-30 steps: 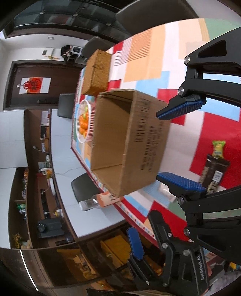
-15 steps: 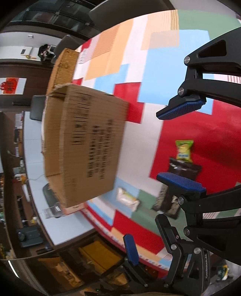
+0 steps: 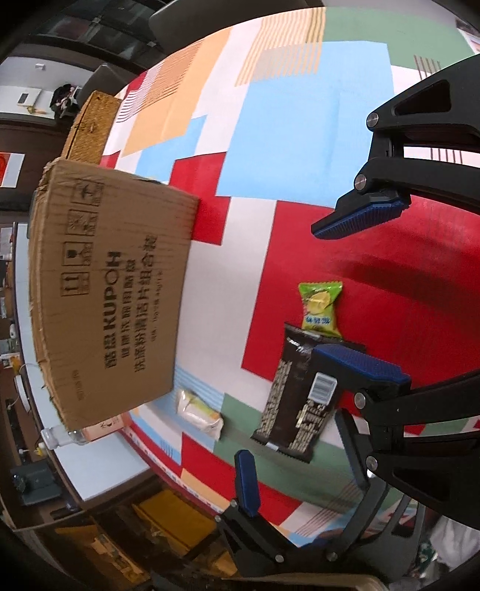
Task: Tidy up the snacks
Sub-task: 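Move both grippers back to the chocolate bar and yellow candy, then grasp the brown chocolate bar with the left gripper while the right gripper grasps the yellow candy, then carry the chocolate bar and yellow candy over the box and release both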
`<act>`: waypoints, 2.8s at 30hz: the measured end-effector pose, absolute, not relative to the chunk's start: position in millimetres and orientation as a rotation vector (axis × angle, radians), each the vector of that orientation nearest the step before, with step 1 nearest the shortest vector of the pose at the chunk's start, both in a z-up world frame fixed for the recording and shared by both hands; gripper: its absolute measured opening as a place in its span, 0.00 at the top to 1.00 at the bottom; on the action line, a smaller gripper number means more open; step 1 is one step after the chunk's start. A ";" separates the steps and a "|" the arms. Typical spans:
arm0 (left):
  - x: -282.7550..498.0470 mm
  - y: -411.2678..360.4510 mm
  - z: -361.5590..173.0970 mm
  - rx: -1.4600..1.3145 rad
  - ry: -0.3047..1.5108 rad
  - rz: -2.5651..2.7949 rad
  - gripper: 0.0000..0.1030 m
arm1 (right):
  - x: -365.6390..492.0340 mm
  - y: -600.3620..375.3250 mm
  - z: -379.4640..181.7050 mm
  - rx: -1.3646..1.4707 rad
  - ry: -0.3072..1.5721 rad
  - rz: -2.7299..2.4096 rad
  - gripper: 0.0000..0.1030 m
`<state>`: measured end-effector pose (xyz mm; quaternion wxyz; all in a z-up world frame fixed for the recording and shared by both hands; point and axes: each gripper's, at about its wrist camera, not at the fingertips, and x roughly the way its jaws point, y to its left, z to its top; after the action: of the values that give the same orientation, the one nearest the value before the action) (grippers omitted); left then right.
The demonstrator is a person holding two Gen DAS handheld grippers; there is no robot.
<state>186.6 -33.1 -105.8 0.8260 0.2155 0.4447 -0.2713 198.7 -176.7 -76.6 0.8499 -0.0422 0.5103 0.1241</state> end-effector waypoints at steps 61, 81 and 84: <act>194.5 2.1 -71.1 0.031 0.914 -0.409 0.52 | 208.0 -159.1 -80.5 -0.065 1.043 0.337 0.84; 215.7 6.9 22.4 0.016 0.649 -0.383 0.52 | 225.9 -169.2 20.7 -0.032 0.738 0.308 0.84; 221.5 8.3 37.7 0.028 0.605 -0.374 0.52 | 231.7 -168.1 34.6 -0.028 0.694 0.303 0.84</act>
<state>221.5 8.3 37.7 0.9373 0.0136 0.2963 -0.1829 231.7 -168.1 34.6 0.9290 -0.0138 0.3389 0.1480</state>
